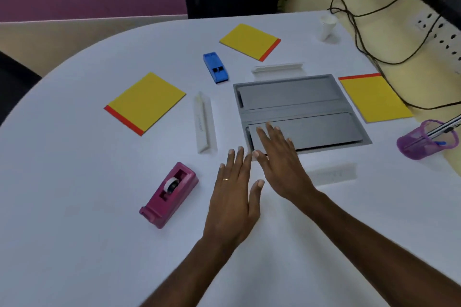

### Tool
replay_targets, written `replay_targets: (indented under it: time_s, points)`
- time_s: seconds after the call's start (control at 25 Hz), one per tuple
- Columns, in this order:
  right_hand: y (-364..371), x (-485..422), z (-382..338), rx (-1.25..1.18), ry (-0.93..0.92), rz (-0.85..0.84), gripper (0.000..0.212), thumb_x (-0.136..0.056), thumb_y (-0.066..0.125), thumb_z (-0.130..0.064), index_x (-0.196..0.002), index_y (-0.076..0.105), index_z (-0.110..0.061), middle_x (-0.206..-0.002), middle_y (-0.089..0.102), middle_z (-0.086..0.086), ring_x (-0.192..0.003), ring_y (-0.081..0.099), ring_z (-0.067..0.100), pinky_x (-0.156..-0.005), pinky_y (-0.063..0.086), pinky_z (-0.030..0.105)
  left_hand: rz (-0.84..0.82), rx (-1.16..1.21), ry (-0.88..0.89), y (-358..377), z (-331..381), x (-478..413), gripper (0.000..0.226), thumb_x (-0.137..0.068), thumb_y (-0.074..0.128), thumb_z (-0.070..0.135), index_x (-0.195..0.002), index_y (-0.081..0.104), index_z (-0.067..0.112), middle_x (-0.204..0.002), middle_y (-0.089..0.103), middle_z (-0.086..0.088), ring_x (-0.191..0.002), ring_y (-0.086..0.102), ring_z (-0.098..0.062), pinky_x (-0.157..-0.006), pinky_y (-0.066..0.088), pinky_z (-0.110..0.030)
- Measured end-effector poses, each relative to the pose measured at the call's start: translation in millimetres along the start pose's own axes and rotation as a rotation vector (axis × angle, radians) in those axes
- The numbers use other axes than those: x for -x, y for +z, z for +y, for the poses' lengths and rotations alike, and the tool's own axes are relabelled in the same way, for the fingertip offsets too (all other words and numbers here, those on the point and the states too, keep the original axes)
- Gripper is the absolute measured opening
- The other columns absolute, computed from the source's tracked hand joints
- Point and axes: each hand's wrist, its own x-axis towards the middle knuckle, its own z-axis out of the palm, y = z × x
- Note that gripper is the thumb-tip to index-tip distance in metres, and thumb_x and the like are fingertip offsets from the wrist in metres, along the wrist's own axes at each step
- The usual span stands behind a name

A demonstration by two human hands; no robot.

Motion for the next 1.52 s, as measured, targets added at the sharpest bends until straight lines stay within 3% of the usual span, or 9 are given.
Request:
replay_targets:
  time_s: [0.12, 0.32, 0.44, 0.6, 0.84, 1.04, 1.12, 1.36, 1.52]
  points:
    - [28, 4, -42, -0.095, -0.103, -0.056, 0.066, -0.1, 0.024, -0.055, -0.158, 0.004, -0.032, -0.168, -0.007, -0.008, -0.155, -0.007, 0.012, -0.126, -0.001, 0.039, 0.067, 0.036, -0.156, -24, -29, 44, 0.072, -0.098, 0.028, 0.067, -0.159, 0.002, 0.039, -0.167, -0.008, 0.019, -0.154, -0.012, 0.0, -0.129, 0.009, -0.039]
    - [70, 13, -95, -0.292, -0.224, -0.131, 0.067, -0.102, 0.037, -0.05, -0.159, 0.01, -0.028, -0.168, 0.004, -0.011, -0.155, 0.003, 0.005, -0.123, 0.008, 0.026, 0.232, 0.124, -0.28, -64, -96, 83, 0.073, -0.097, 0.05, 0.057, -0.158, 0.021, 0.032, -0.167, 0.017, 0.016, -0.154, 0.011, -0.001, -0.123, 0.028, -0.039]
    - [86, 16, -114, -0.378, -0.157, -0.193, 0.07, -0.101, 0.045, -0.045, -0.159, 0.01, -0.027, -0.168, 0.007, -0.012, -0.154, 0.008, 0.005, -0.12, 0.011, 0.021, 0.23, 0.202, -0.346, -73, -135, 93, 0.08, -0.09, 0.06, 0.056, -0.157, 0.022, 0.034, -0.164, 0.023, 0.018, -0.148, 0.018, 0.004, -0.116, 0.028, -0.025]
    - [107, 23, -135, -0.511, 0.023, -0.175, 0.073, -0.098, 0.058, -0.034, -0.158, 0.018, -0.02, -0.165, 0.022, -0.003, -0.152, 0.022, 0.012, -0.116, 0.017, 0.018, 0.122, 0.264, -0.356, -75, -181, 96, 0.086, -0.084, 0.069, 0.06, -0.156, 0.024, 0.04, -0.159, 0.029, 0.024, -0.137, 0.027, 0.013, -0.111, 0.029, -0.023]
    - [119, 23, -140, -0.659, 0.168, -0.07, 0.075, -0.09, 0.072, -0.016, -0.153, 0.032, -0.015, -0.155, 0.039, 0.002, -0.144, 0.038, 0.016, -0.119, 0.037, 0.036, 0.02, 0.298, -0.316, -69, -216, 82, 0.093, -0.071, 0.084, 0.056, -0.149, 0.04, 0.032, -0.144, 0.054, 0.018, -0.128, 0.052, 0.003, -0.107, 0.043, -0.023]
    - [120, 17, -134, -0.715, 0.221, -0.044, 0.062, -0.091, 0.064, 0.005, -0.146, 0.044, -0.016, -0.144, 0.05, -0.001, -0.135, 0.049, 0.012, -0.115, 0.043, 0.035, 0.112, 0.307, -0.309, -69, -216, 84, 0.072, -0.07, 0.084, 0.06, -0.134, 0.052, 0.047, -0.12, 0.057, 0.045, -0.114, 0.054, 0.019, -0.089, 0.038, 0.005]
    - [115, 17, -130, -0.738, 0.231, -0.032, 0.061, -0.092, 0.059, 0.009, -0.145, 0.047, -0.017, -0.141, 0.052, -0.004, -0.132, 0.05, 0.008, -0.113, 0.044, 0.03, 0.144, 0.336, -0.32, -64, -209, 85, 0.075, -0.071, 0.084, 0.058, -0.137, 0.052, 0.043, -0.121, 0.059, 0.041, -0.115, 0.055, 0.016, -0.09, 0.038, 0.005]
    - [74, 33, -105, -0.804, 0.234, 0.065, 0.059, -0.09, 0.067, 0.001, -0.142, 0.049, -0.02, -0.134, 0.054, -0.009, -0.125, 0.054, 0.003, -0.098, 0.045, 0.008, 0.166, 0.411, -0.235, -52, -167, 72, 0.072, -0.071, 0.087, 0.048, -0.136, 0.056, 0.041, -0.125, 0.065, 0.029, -0.117, 0.059, 0.006, -0.098, 0.047, -0.015]
    - [34, 52, -69, -0.815, 0.246, 0.17, 0.059, -0.09, 0.069, -0.003, -0.144, 0.047, -0.016, -0.137, 0.053, -0.003, -0.127, 0.054, 0.005, -0.1, 0.045, 0.01, 0.1, 0.466, -0.121, -44, -121, 47, 0.07, -0.069, 0.087, 0.05, -0.133, 0.06, 0.039, -0.122, 0.066, 0.03, -0.117, 0.061, 0.004, -0.096, 0.046, -0.004]
